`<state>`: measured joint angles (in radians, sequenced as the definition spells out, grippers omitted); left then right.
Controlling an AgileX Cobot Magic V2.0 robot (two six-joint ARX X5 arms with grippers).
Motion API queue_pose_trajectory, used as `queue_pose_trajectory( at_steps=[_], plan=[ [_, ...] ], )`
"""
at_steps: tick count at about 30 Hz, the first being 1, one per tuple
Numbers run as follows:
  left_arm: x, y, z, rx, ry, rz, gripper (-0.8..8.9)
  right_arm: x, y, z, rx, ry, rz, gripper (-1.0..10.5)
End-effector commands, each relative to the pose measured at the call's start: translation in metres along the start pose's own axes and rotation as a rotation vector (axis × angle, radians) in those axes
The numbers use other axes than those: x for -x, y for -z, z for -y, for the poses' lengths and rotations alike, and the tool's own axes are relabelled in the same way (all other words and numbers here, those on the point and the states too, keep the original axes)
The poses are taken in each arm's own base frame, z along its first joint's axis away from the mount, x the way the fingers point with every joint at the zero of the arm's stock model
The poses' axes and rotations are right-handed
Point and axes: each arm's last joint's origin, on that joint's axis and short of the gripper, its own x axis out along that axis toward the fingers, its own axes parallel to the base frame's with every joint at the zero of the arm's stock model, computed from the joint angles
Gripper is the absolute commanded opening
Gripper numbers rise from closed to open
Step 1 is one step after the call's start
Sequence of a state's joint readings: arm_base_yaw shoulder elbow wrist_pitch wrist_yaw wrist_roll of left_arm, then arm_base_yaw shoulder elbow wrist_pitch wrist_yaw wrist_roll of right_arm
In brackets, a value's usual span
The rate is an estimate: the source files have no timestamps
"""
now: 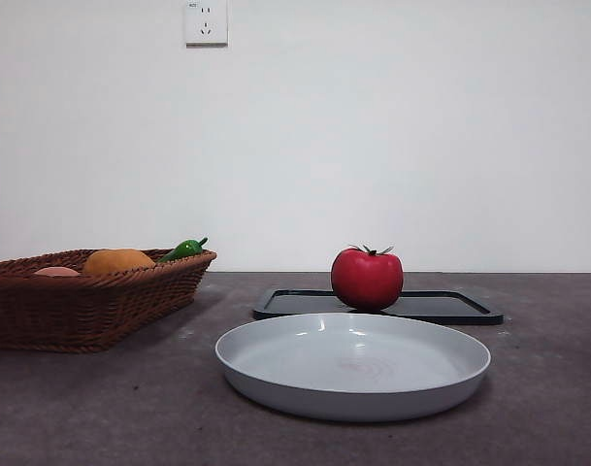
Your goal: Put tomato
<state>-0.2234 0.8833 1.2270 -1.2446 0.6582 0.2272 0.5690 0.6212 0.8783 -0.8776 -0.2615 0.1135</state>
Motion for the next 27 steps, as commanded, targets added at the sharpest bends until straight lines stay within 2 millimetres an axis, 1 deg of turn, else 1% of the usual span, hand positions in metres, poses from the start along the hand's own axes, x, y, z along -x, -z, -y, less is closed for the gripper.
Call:
queue_pose_trajectory(
  at_steps=[1,12,15,18,21,23,25,27],
  plan=[
    [0.001,-0.003,0.001,-0.028,0.005,0.012,0.10,0.001,-0.003,-0.001,-0.002,-0.008,0.014,0.1],
    [0.001,-0.003,0.001,-0.028,0.005,0.013,0.10,0.001,-0.003,-0.001,-0.002,-0.008,0.014,0.1],
    [0.004,-0.002,0.004,-0.039,0.004,0.023,0.10,0.001,-0.003,-0.001,-0.002,-0.008,0.014,0.1],
    [0.010,-0.001,0.009,-0.131,-0.012,0.075,0.10,0.001,-0.003,-0.001,-0.002,-0.008,0.014,0.1],
    [0.021,-0.004,0.014,-0.292,-0.069,0.211,0.09,0.001,-0.003,-0.001,-0.002,-0.008,0.014,0.1],
    [0.029,-0.006,0.016,-0.394,-0.143,0.362,0.09,0.001,-0.003,-0.001,-0.002,-0.008,0.014,0.1],
    [0.032,-0.003,0.014,-0.482,-0.229,0.495,0.09,0.001,-0.003,-0.001,-0.002,-0.008,0.014,0.1],
    [0.031,0.005,0.009,-0.531,-0.358,0.609,0.09,0.001,-0.003,-0.001,-0.002,-0.008,0.014,0.1]
  ],
)
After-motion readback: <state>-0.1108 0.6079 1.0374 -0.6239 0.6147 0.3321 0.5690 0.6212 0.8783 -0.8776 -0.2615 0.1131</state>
